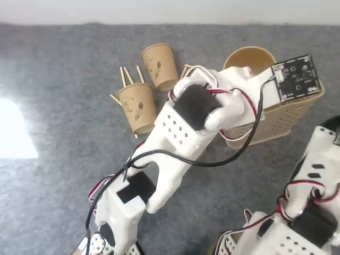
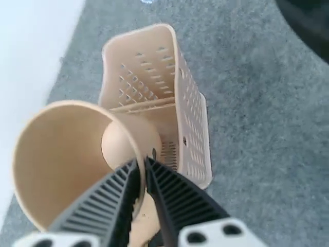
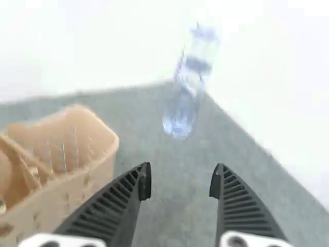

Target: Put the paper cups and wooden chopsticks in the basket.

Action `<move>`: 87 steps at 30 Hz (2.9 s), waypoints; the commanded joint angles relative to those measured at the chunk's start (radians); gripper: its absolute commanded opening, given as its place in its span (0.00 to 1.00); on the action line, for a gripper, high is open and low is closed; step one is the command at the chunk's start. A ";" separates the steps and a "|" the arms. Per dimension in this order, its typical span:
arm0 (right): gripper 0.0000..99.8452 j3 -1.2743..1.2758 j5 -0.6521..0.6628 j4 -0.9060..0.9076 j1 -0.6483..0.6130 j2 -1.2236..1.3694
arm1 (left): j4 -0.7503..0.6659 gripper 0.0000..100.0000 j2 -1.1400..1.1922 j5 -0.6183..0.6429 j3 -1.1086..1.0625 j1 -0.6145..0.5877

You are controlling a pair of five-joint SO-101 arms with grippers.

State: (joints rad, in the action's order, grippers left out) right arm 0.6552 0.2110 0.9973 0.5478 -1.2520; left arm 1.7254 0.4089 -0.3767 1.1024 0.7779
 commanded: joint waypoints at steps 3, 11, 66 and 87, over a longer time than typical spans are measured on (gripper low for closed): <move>0.19 0.046 -0.014 -0.128 -0.008 0.024 | -0.068 0.01 -0.008 -0.011 -0.064 -0.011; 0.19 0.060 -0.041 -0.150 0.064 0.033 | -0.146 0.01 -0.009 -0.006 -0.173 -0.028; 0.19 -1.154 -0.038 0.654 -0.349 0.817 | -0.058 0.29 -1.039 0.212 -0.928 -0.818; 0.19 -1.390 -0.040 0.783 -0.578 1.204 | -0.706 0.29 -1.381 0.310 -2.061 -0.827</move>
State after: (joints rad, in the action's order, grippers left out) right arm -0.6935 0.1803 1.7568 -0.0230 -0.0783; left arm 1.0994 -0.9475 -0.1112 -0.9045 -0.0445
